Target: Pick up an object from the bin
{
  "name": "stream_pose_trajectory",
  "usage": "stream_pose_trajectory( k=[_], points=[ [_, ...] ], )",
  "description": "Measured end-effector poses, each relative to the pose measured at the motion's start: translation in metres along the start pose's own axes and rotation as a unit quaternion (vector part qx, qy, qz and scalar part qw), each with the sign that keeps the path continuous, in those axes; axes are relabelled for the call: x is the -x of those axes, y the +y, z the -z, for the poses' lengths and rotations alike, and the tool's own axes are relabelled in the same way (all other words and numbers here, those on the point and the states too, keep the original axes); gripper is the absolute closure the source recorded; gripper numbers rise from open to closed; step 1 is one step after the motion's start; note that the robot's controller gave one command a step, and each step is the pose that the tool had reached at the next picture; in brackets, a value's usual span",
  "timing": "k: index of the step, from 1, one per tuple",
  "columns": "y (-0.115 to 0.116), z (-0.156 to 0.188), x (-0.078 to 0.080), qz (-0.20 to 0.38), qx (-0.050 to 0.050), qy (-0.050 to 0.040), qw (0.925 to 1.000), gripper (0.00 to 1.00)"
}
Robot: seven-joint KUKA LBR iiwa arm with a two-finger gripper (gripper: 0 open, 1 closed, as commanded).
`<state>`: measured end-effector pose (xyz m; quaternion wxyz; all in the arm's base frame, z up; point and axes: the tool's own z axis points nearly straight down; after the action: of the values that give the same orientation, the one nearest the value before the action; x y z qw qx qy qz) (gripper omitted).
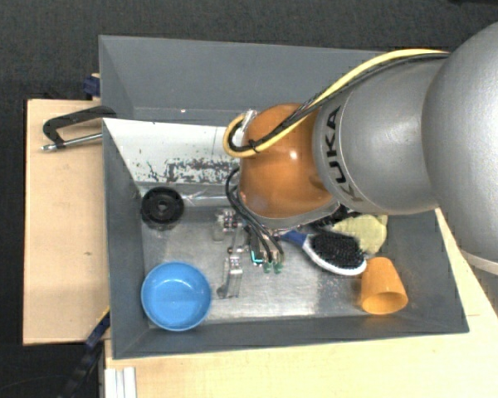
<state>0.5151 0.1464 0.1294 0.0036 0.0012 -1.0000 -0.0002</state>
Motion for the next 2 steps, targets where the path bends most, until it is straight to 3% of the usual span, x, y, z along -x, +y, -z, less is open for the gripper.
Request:
stream_pose_trajectory(
  k=[1, 2],
  points=[
    [0.076, 0.011, -0.014, 0.039, 0.003, -0.0060, 0.9992, 0.00],
    [0.087, -0.059, -0.021, 0.217, 0.000, -0.0045, 0.9762, 0.00]
  ],
)
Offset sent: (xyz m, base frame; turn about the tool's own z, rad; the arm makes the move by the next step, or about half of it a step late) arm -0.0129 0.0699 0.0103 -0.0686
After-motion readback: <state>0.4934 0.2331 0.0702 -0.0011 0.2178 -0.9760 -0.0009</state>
